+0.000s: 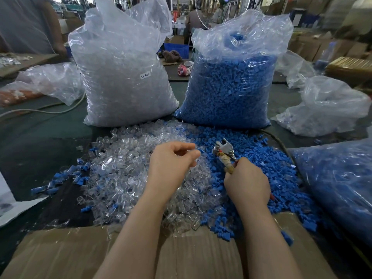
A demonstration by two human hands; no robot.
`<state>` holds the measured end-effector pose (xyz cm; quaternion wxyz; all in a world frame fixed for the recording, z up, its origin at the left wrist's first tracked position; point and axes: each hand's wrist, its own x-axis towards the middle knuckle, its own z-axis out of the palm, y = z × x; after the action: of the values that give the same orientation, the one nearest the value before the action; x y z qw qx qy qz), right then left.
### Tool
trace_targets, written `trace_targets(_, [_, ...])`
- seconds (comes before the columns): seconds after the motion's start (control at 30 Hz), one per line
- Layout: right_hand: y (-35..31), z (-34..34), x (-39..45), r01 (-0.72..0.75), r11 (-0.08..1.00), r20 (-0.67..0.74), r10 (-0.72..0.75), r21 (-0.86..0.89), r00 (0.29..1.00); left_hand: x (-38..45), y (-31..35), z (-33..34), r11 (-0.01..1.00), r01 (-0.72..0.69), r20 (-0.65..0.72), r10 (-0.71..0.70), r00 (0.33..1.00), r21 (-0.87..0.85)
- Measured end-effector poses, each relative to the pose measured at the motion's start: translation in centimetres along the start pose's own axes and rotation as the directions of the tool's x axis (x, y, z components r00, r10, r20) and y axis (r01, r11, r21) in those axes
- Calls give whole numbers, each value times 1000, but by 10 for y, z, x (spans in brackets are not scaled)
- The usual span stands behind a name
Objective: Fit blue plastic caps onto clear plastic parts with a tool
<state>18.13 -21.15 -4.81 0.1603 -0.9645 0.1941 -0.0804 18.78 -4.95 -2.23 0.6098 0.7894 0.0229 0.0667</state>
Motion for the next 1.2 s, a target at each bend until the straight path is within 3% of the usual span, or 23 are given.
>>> trace_targets(0.13, [-1,0,1,24,1000,11,-24,5,1000,-2,2,2,993,29,33,-26,999,-110])
trace_targets(0.53, [0,4,2,124,992,82,-126,32,989,-1,2,2,990,46,23,-43,999,-130])
trace_targets(0.67, [-2,6,1,120,992,32,-122,44,992,-2,1,2,994,30,11,-29,1000,-108])
trace_targets(0.77, [-1,5,3,98,984,-14,-97,147,995,-1,2,2,992,35,1,-35,999,-119])
trace_targets(0.87, [-3,1,5,89,906,19,-106,414,994,-1,3,3,989,47,2,-47,999,-143])
trace_targets(0.97, [-5,-3,3,86,725,21,-137,683,990,-2,5,4,981,71,11,-70,997,-181])
trace_targets(1.07, [-7,-4,1,118,615,-8,-179,779,984,-3,7,5,973,88,7,-88,996,-213])
trace_targets(1.2, [-10,-5,-1,179,573,-51,-233,800,971,-2,8,6,961,107,9,-108,994,-256])
